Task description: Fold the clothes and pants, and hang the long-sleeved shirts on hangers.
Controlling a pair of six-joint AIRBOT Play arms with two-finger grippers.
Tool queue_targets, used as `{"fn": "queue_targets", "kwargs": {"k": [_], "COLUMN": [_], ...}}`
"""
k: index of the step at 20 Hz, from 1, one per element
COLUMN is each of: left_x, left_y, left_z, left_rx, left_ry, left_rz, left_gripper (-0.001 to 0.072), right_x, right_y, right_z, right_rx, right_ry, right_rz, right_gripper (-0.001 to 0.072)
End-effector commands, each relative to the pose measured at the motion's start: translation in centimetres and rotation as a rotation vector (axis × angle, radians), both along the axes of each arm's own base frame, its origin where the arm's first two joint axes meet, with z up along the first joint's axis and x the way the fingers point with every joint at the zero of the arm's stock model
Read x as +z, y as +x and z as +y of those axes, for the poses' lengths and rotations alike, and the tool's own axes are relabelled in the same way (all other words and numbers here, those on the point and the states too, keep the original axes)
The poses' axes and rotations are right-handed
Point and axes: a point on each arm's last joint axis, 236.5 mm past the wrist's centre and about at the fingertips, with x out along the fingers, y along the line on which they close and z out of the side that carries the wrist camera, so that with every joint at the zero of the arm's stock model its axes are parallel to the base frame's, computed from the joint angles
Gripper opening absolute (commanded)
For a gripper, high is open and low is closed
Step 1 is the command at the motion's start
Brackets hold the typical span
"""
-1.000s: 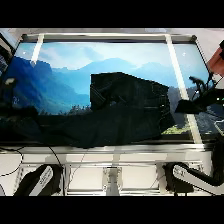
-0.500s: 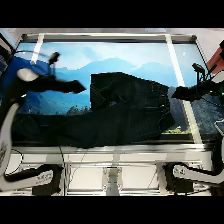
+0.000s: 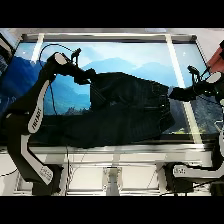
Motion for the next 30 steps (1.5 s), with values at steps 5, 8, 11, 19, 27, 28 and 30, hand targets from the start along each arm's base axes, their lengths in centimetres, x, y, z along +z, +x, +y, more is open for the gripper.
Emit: {"fn": "queue_targets", "kwargs": {"k": [5, 8, 11, 19, 27, 28, 30], "left_x": [-0.5, -1.9, -4.0, -4.8, 3.0, 4.1, 6.2], "left_y": [-2.4, -2.9, -3.5, -1.1, 1.5, 1.6, 1.5], "left_z": [2.5, 1.3, -0.3, -0.9, 9.4, 11.4, 15.0], "left_rx": [0.138, 0.132, 0.109, 0.126, 0.219, 0.247, 0.258], "left_ry": [-0.082, -0.082, -0.081, -0.099, -0.062, -0.037, 0.000], "left_rz": [0.306, 0.351, 0.398, 0.301, 0.077, 0.051, -0.023], "left_gripper": [0.0629, 0.0629, 0.0629, 0.0168, 0.0033, 0.0033, 0.0033], "right_x": [0.3, 0.3, 0.3, 0.3, -1.1, -2.4, -4.5], "right_y": [1.0, 0.9, 0.9, 1.1, 7.1, 7.4, 7.7], "right_z": [0.1, 0.1, 0.1, 0.0, -0.6, 0.1, 0.9], "right_rx": [0.008, 0.009, 0.009, 0.006, -0.177, -0.197, -0.230], "right_ry": [0.000, 0.001, 0.001, -0.001, 0.076, 0.126, 0.189], "right_rz": [-0.044, -0.043, -0.044, -0.049, -0.201, -0.174, -0.135], "right_gripper": [0.0454, 0.0453, 0.0453, 0.0451, 0.0444, 0.0444, 0.0444]}}
